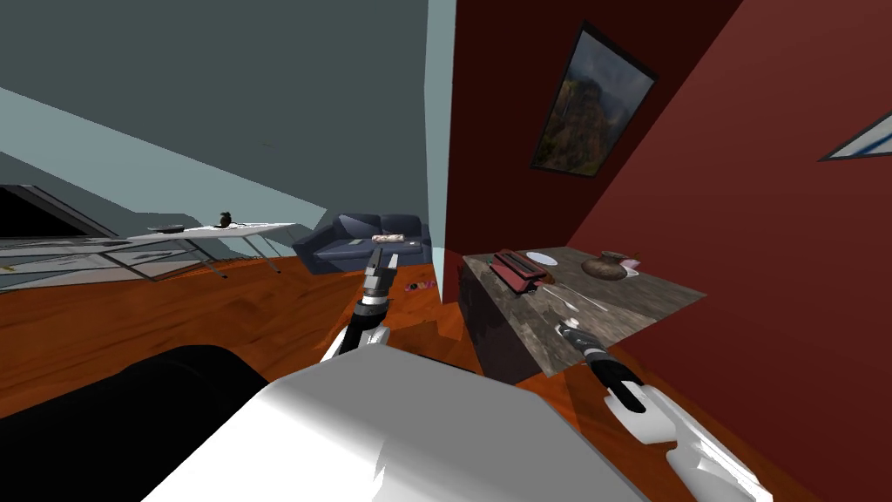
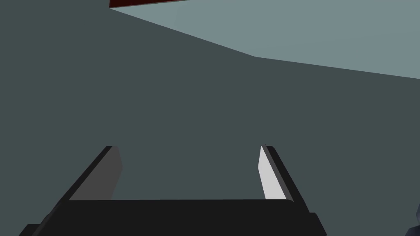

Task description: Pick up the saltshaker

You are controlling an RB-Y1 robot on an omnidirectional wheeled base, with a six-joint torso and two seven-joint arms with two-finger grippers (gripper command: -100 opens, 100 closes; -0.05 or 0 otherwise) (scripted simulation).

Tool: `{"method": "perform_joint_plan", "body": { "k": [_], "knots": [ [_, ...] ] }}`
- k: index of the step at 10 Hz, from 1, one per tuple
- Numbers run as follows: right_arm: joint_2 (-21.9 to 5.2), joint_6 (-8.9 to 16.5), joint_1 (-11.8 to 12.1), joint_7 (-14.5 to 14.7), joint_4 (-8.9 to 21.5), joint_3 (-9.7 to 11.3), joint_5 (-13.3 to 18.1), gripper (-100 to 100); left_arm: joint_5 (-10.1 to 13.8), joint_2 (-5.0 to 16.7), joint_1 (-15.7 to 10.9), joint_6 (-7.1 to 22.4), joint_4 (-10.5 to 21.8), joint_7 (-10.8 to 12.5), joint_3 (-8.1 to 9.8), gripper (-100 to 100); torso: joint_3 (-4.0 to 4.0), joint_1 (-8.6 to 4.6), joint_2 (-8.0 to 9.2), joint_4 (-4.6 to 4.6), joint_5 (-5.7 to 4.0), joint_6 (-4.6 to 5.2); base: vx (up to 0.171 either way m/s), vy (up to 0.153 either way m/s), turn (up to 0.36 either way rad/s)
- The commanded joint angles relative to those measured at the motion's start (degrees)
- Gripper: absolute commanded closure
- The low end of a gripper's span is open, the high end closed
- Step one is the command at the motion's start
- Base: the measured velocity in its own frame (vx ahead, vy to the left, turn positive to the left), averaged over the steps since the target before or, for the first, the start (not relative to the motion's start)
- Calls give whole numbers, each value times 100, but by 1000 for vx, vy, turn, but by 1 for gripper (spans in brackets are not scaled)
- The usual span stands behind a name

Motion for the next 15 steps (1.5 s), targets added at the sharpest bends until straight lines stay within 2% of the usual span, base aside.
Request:
{"method": "perform_joint_plan", "body": {
  "k": [1, 2, 4, 5, 6, 7, 8, 10, 11, 12, 13, 14, 15],
  "knots": [
    [44, -43, 286, 34, -274, -62, 7, 100, 0, 0, 0, 0, 0, 0, 0, 0, 0, 0, 0, 0, 0, 0, 94, -4, -55],
    [86, -32, 445, 49, -425, -169, 4, 100, 0, 0, 0, 0, 0, 0, 0, 0, -3, 0, -3, -2, -2, -5, 120, 2, -80],
    [86, -32, 730, 49, -742, -169, 4, 100, 0, 0, 0, 0, 0, 0, 0, 0, -7, -2, -8, -5, -3, -5, 70, -9, -25],
    [128, -21, 935, 64, -929, -275, 0, 100, 0, 0, -1, 0, 0, 0, 0, 0, -1, -4, 5, -4, -7, -10, 70, 7, -79],
    [128, -21, 1081, 64, -1068, -275, 0, 100, 0, 0, 0, 0, 0, 0, 0, 0, -3, 0, 1, -6, -9, -3, 88, 2, -66],
    [128, -21, 1168, 64, -1210, -275, 0, 100, 0, 0, -1, 0, 0, 0, 0, 0, -6, -2, -5, -7, -8, -6, 50, -12, 2],
    [170, -9, 1369, 79, -1384, -381, -3, 100, 0, 0, -1, 0, 0, 0, 0, 0, -3, -4, 1, -5, -9, -12, 101, -15, -63],
    [170, -9, 1607, 79, -1677, -381, -3, 100, 0, 0, -1, 0, 0, 0, 0, 0, -9, -7, -9, -7, -9, -8, 64, -10, -30],
    [212, 2, 1804, 94, -1860, -487, -7, 100, 0, 0, -1, 0, 0, 0, 0, 0, -2, -4, 4, -5, -9, -11, 90, 5, -83],
    [212, 2, 1966, 94, -2008, -487, -7, 100, 0, 0, 0, 0, 0, 0, 0, 0, -5, 0, -5, -5, -6, -4, 90, 2, -64],
    [212, 2, 2046, 94, -2145, -487, -7, 100, 0, 0, -1, 0, 0, 0, 0, 0, -7, 0, -5, -6, -7, -8, 39, -2, 0],
    [253, 13, 2279, 109, -2333, -593, -10, 100, 0, 0, -1, 0, 0, 0, 0, 0, -1, 0, 6, -4, -7, -12, 94, -7, -67],
    [253, 13, 2450, 109, -2494, -593, -10, 100, 0, 0, 0, 0, 0, 0, 0, 0, -5, -2, -5, -4, -5, -6, 95, 1, -64]
  ]
}}
